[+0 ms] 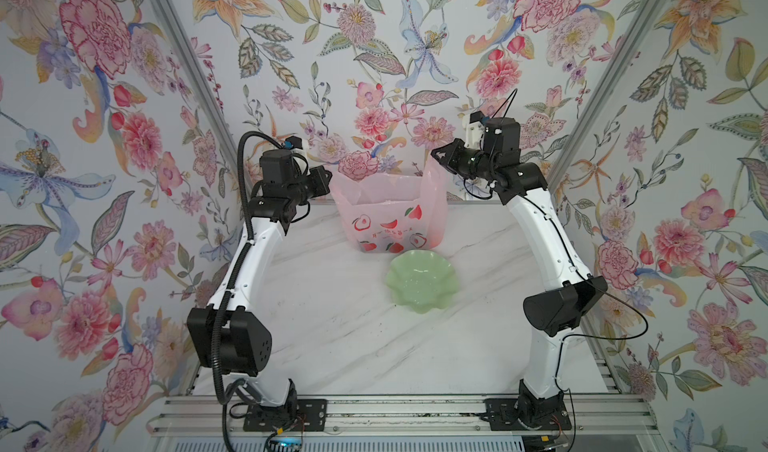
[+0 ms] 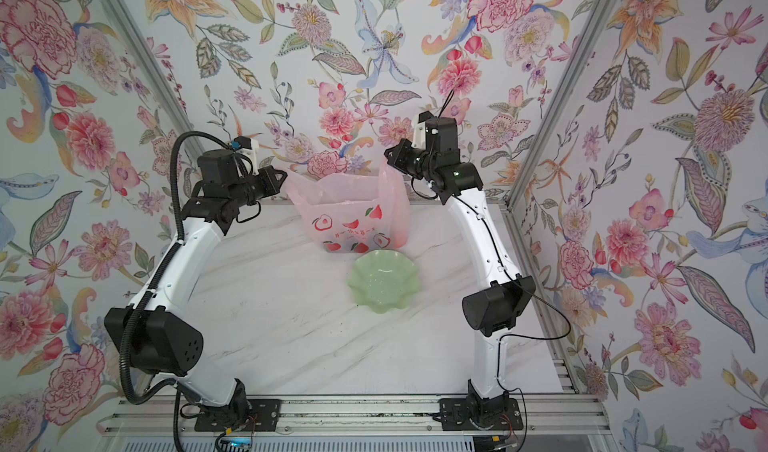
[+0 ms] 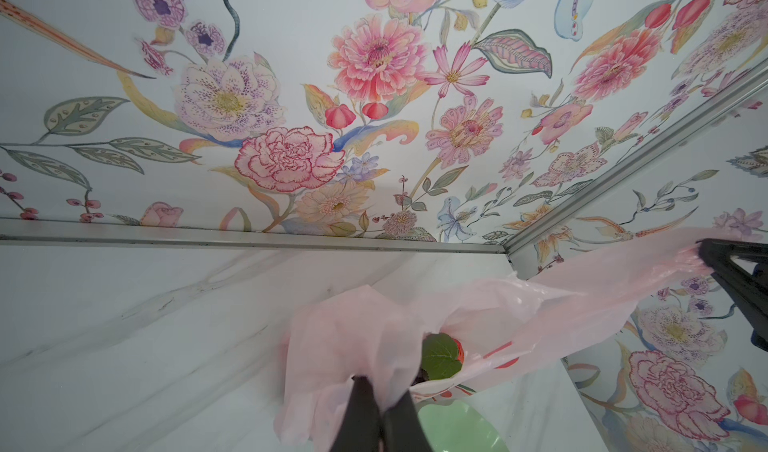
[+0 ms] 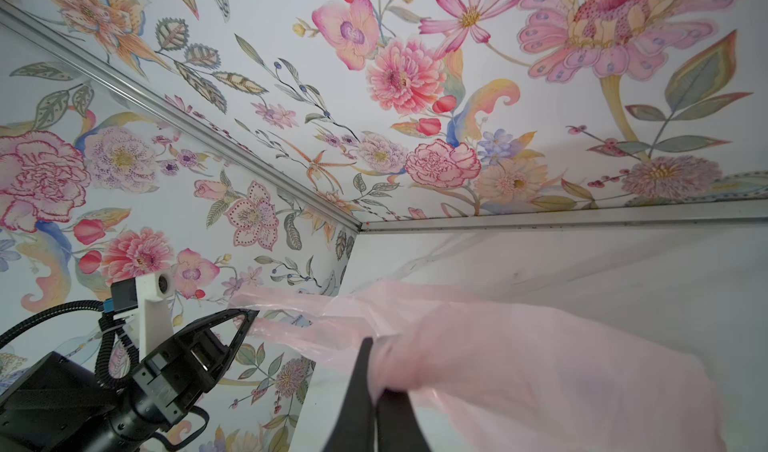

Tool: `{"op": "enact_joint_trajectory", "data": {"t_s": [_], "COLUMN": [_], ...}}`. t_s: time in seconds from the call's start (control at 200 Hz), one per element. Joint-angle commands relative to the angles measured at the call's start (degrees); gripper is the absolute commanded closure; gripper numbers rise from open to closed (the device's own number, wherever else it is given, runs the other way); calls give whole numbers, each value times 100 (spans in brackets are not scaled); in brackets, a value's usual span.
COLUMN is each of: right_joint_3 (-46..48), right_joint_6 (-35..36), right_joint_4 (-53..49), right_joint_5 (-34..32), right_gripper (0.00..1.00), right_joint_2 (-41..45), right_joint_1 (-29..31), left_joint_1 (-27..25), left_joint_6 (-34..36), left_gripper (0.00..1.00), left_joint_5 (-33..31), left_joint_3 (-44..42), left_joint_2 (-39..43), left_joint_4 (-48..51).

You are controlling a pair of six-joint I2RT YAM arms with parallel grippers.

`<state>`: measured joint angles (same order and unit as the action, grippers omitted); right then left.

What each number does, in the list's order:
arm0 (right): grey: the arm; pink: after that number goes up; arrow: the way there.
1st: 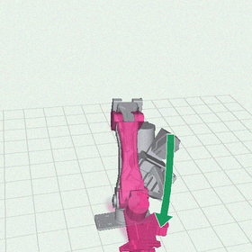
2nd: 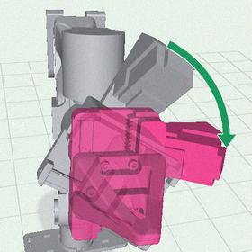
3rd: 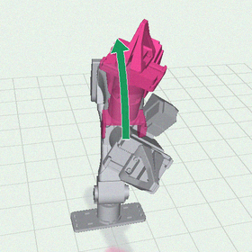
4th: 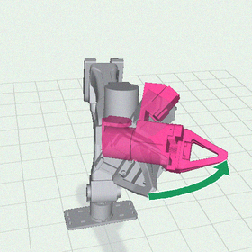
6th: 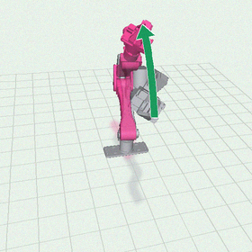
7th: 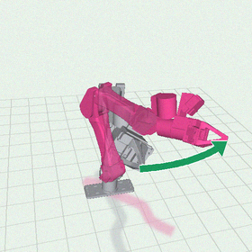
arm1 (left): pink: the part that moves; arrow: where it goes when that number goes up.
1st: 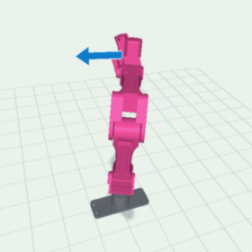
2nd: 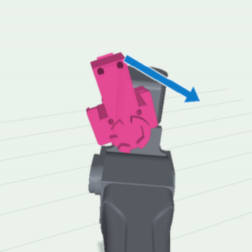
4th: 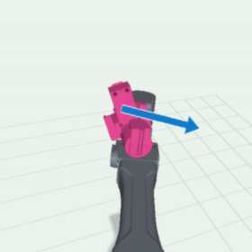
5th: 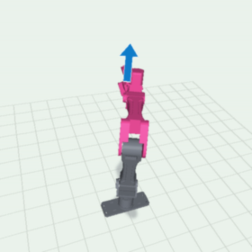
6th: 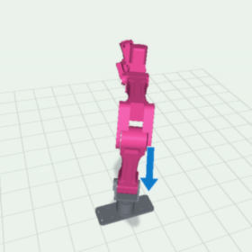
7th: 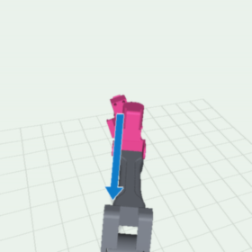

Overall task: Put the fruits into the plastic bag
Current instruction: 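Lift the bag upright with both grippers, pulling its handles apart, then hold the bag up with both grippers and lower it onto the table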

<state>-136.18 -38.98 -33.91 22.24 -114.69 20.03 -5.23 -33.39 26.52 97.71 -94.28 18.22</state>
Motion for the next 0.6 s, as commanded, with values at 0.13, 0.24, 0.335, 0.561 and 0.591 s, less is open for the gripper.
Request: {"op": "enact_joint_trajectory", "data": {"t_s": [0.13,0.24,0.335,0.561,0.591], "right_joint_3": [-657,-131,-77,-251,-1], "right_joint_6": [460,152,27,1154,1083], "right_joint_4": [127,-17,-112,776,848], "right_joint_5": [-555,-160,207,-973,-1077], "right_gripper": [100,100,100,100,100], "right_joint_2": [39,-79,-178,506,604], "right_joint_1": [103,-48,-117,378,362], "left_joint_1": [70,101,106,101,107], "left_joint_6": [149,-151,-54,-55,-56], "left_gripper": [100,100,100,100,100], "left_joint_5": [-127,68,104,90,90], "left_joint_3": [-53,-474,-284,-407,-398], "left_joint_2": [136,215,156,321,314], "left_joint_4": [-159,-580,-435,-523,-516]}}
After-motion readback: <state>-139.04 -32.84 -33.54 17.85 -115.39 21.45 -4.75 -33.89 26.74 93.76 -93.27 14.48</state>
